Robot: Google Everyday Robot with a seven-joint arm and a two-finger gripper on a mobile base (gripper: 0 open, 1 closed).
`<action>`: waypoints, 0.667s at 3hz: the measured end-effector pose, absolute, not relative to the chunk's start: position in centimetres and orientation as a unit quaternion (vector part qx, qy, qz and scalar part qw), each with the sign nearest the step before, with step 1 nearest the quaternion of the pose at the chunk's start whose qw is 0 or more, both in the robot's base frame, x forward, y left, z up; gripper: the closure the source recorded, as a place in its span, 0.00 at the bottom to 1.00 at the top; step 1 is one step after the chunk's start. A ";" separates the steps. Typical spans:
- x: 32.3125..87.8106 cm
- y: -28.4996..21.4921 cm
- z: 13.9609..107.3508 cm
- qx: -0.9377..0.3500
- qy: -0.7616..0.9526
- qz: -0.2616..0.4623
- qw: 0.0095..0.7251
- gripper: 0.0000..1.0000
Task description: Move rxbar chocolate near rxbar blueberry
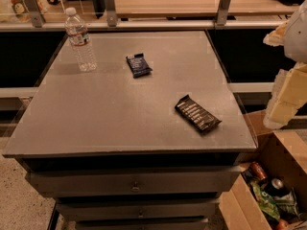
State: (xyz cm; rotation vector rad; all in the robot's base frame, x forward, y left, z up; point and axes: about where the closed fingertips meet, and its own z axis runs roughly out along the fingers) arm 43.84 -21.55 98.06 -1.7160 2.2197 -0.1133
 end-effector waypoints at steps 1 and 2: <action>43.8 -21.5 98.1 -0.603 0.780 -0.040 0.166 0.00; 44.2 -20.4 98.4 -0.587 0.788 -0.018 0.186 0.00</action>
Offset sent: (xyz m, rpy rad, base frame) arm 0.0112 0.0282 0.0035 0.1706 0.0166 -0.0690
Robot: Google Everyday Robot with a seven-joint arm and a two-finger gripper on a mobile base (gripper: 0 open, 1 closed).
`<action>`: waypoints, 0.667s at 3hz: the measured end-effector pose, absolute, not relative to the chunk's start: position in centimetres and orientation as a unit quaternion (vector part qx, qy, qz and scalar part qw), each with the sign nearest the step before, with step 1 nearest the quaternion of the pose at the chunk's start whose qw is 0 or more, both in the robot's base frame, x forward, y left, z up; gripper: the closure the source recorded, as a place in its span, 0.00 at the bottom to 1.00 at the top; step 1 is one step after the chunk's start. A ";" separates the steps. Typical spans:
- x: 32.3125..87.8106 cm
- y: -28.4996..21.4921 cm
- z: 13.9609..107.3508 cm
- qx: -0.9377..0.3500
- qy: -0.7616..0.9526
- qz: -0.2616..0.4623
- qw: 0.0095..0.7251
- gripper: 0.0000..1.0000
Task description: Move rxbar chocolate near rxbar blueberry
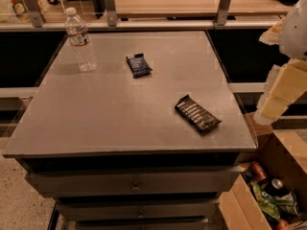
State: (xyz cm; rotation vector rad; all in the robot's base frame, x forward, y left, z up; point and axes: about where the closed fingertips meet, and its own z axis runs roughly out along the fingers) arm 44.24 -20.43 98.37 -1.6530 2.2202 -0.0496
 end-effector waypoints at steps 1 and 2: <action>44.4 -19.1 98.1 -0.537 0.817 0.017 0.209 0.00; 44.2 -18.2 97.5 -0.488 0.839 0.041 0.238 0.00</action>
Offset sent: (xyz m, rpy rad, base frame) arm 0.0035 0.0303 -0.0234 0.3099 -0.0150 -0.3140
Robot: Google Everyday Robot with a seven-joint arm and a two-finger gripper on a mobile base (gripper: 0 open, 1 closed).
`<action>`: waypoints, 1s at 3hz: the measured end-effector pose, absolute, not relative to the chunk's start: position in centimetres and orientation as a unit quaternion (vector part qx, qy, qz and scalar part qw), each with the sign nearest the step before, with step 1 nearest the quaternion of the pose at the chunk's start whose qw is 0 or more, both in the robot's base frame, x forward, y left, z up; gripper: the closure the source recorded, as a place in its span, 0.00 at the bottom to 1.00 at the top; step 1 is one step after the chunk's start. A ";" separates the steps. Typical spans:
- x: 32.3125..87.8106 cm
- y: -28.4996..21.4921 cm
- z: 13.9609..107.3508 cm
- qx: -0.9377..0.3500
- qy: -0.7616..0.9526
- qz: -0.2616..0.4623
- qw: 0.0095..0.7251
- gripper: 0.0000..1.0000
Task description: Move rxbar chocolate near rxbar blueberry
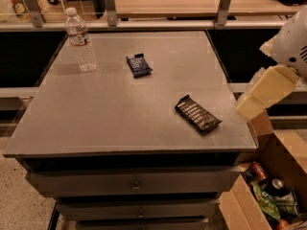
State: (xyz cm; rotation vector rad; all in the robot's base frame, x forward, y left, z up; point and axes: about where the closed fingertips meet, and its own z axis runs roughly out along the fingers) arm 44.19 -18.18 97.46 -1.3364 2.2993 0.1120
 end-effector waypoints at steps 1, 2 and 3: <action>44.3 -17.4 96.1 -0.455 0.847 0.061 0.268 0.00; 44.3 -15.9 94.6 -0.441 0.840 0.067 0.310 0.00; 45.2 -14.4 93.3 -0.440 0.819 0.068 0.361 0.00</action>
Offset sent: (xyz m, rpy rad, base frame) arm 0.0041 0.0393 -0.0516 0.2121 -0.1919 -0.0969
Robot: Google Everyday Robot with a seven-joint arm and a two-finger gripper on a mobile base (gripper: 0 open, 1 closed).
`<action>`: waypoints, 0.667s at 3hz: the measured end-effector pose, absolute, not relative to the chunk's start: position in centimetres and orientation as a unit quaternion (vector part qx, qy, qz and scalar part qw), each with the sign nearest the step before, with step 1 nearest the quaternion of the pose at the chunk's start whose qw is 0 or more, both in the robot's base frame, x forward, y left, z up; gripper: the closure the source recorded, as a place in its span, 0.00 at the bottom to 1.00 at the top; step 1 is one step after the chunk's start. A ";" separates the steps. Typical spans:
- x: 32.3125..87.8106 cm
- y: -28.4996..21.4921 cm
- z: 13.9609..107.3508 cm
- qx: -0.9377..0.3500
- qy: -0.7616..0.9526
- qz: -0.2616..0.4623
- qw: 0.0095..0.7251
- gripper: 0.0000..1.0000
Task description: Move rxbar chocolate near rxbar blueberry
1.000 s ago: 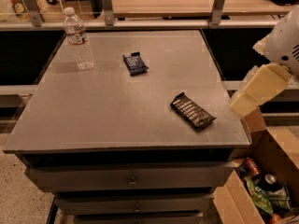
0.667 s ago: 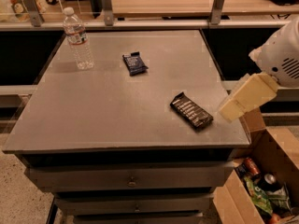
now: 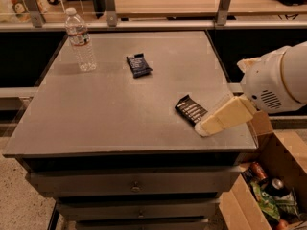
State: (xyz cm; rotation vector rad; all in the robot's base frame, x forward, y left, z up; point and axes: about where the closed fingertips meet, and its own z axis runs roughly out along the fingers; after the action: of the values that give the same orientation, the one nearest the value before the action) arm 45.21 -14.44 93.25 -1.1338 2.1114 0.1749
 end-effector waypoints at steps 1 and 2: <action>45.2 -14.4 93.2 -0.440 0.820 0.068 0.360 0.00; 45.9 -13.9 92.6 -0.436 0.821 0.051 0.365 0.00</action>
Offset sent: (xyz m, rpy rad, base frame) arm 0.0209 0.0135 -0.0208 -0.0649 -0.0658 -0.0748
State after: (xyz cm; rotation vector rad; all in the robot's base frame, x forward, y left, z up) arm 45.86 -13.89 92.57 -1.1204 2.1119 0.1310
